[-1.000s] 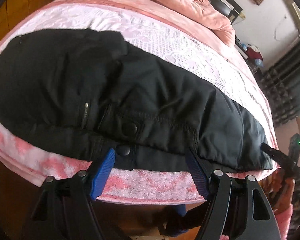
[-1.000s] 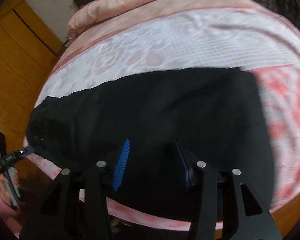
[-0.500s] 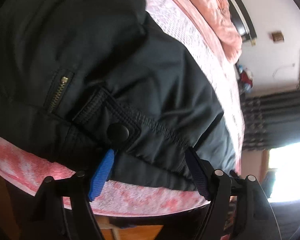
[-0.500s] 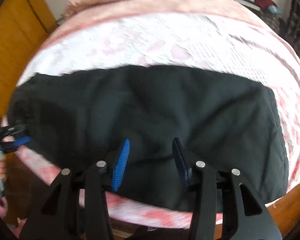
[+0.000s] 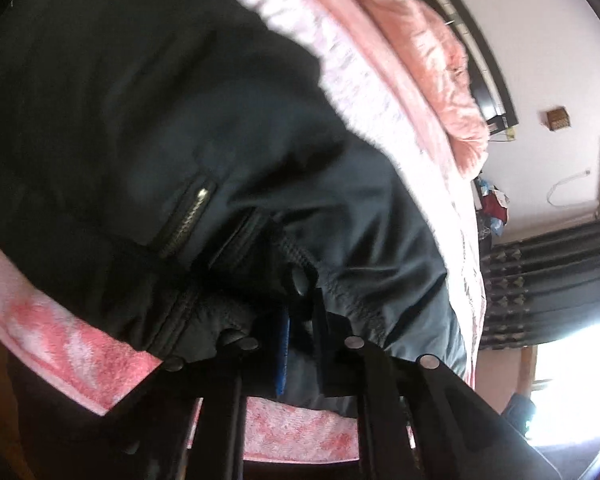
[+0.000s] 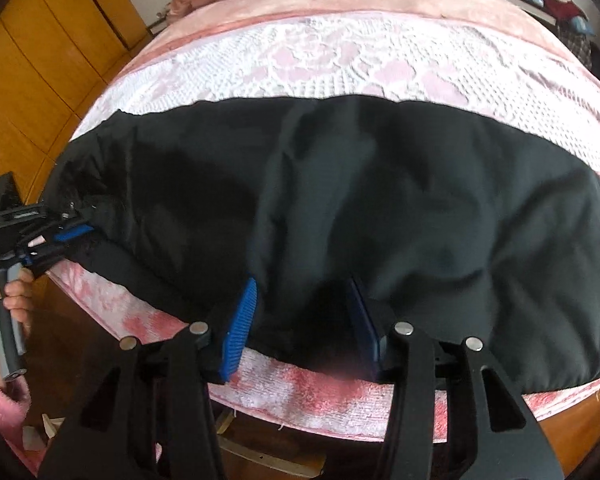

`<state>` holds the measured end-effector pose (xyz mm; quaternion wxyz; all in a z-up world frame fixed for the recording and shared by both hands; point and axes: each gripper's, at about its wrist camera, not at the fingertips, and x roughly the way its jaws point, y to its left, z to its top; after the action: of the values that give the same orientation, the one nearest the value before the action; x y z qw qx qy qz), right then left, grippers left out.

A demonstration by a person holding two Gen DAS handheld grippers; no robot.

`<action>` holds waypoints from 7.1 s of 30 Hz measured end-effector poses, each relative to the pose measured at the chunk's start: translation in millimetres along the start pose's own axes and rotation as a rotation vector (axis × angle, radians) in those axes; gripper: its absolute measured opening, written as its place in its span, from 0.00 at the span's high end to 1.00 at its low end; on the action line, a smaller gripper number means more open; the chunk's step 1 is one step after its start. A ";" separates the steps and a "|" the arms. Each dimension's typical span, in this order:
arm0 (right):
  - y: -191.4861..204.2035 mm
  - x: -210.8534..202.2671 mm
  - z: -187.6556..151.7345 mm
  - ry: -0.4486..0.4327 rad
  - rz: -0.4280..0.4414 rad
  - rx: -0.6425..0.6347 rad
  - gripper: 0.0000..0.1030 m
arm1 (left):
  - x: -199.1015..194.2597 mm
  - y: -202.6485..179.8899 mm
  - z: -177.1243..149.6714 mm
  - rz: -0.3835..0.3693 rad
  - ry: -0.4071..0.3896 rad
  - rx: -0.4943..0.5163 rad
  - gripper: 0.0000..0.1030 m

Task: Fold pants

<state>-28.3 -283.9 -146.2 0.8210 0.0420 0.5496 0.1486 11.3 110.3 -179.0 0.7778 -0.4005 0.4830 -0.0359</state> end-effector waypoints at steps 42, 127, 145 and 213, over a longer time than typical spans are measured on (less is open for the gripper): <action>135.9 60.2 25.4 0.104 0.111 -0.186 0.46 | -69.2 128.2 55.5 -0.147 -0.135 -0.242 0.58; 14.7 30.7 82.6 -0.096 -0.025 -0.042 0.64 | 14.6 -34.1 46.4 0.342 -0.108 0.518 0.30; -138.8 -71.0 -23.6 -0.145 -0.051 0.361 0.57 | 55.1 -124.3 -41.0 0.224 0.029 0.685 0.26; -302.0 -67.7 -62.4 -0.223 0.099 0.815 0.90 | 134.7 -159.8 -99.6 0.296 0.131 0.746 0.12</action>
<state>-49.5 -597.0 -180.5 0.7836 0.4054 0.4684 -0.0473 58.0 -116.1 -192.5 0.8341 -0.0139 0.5379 -0.1216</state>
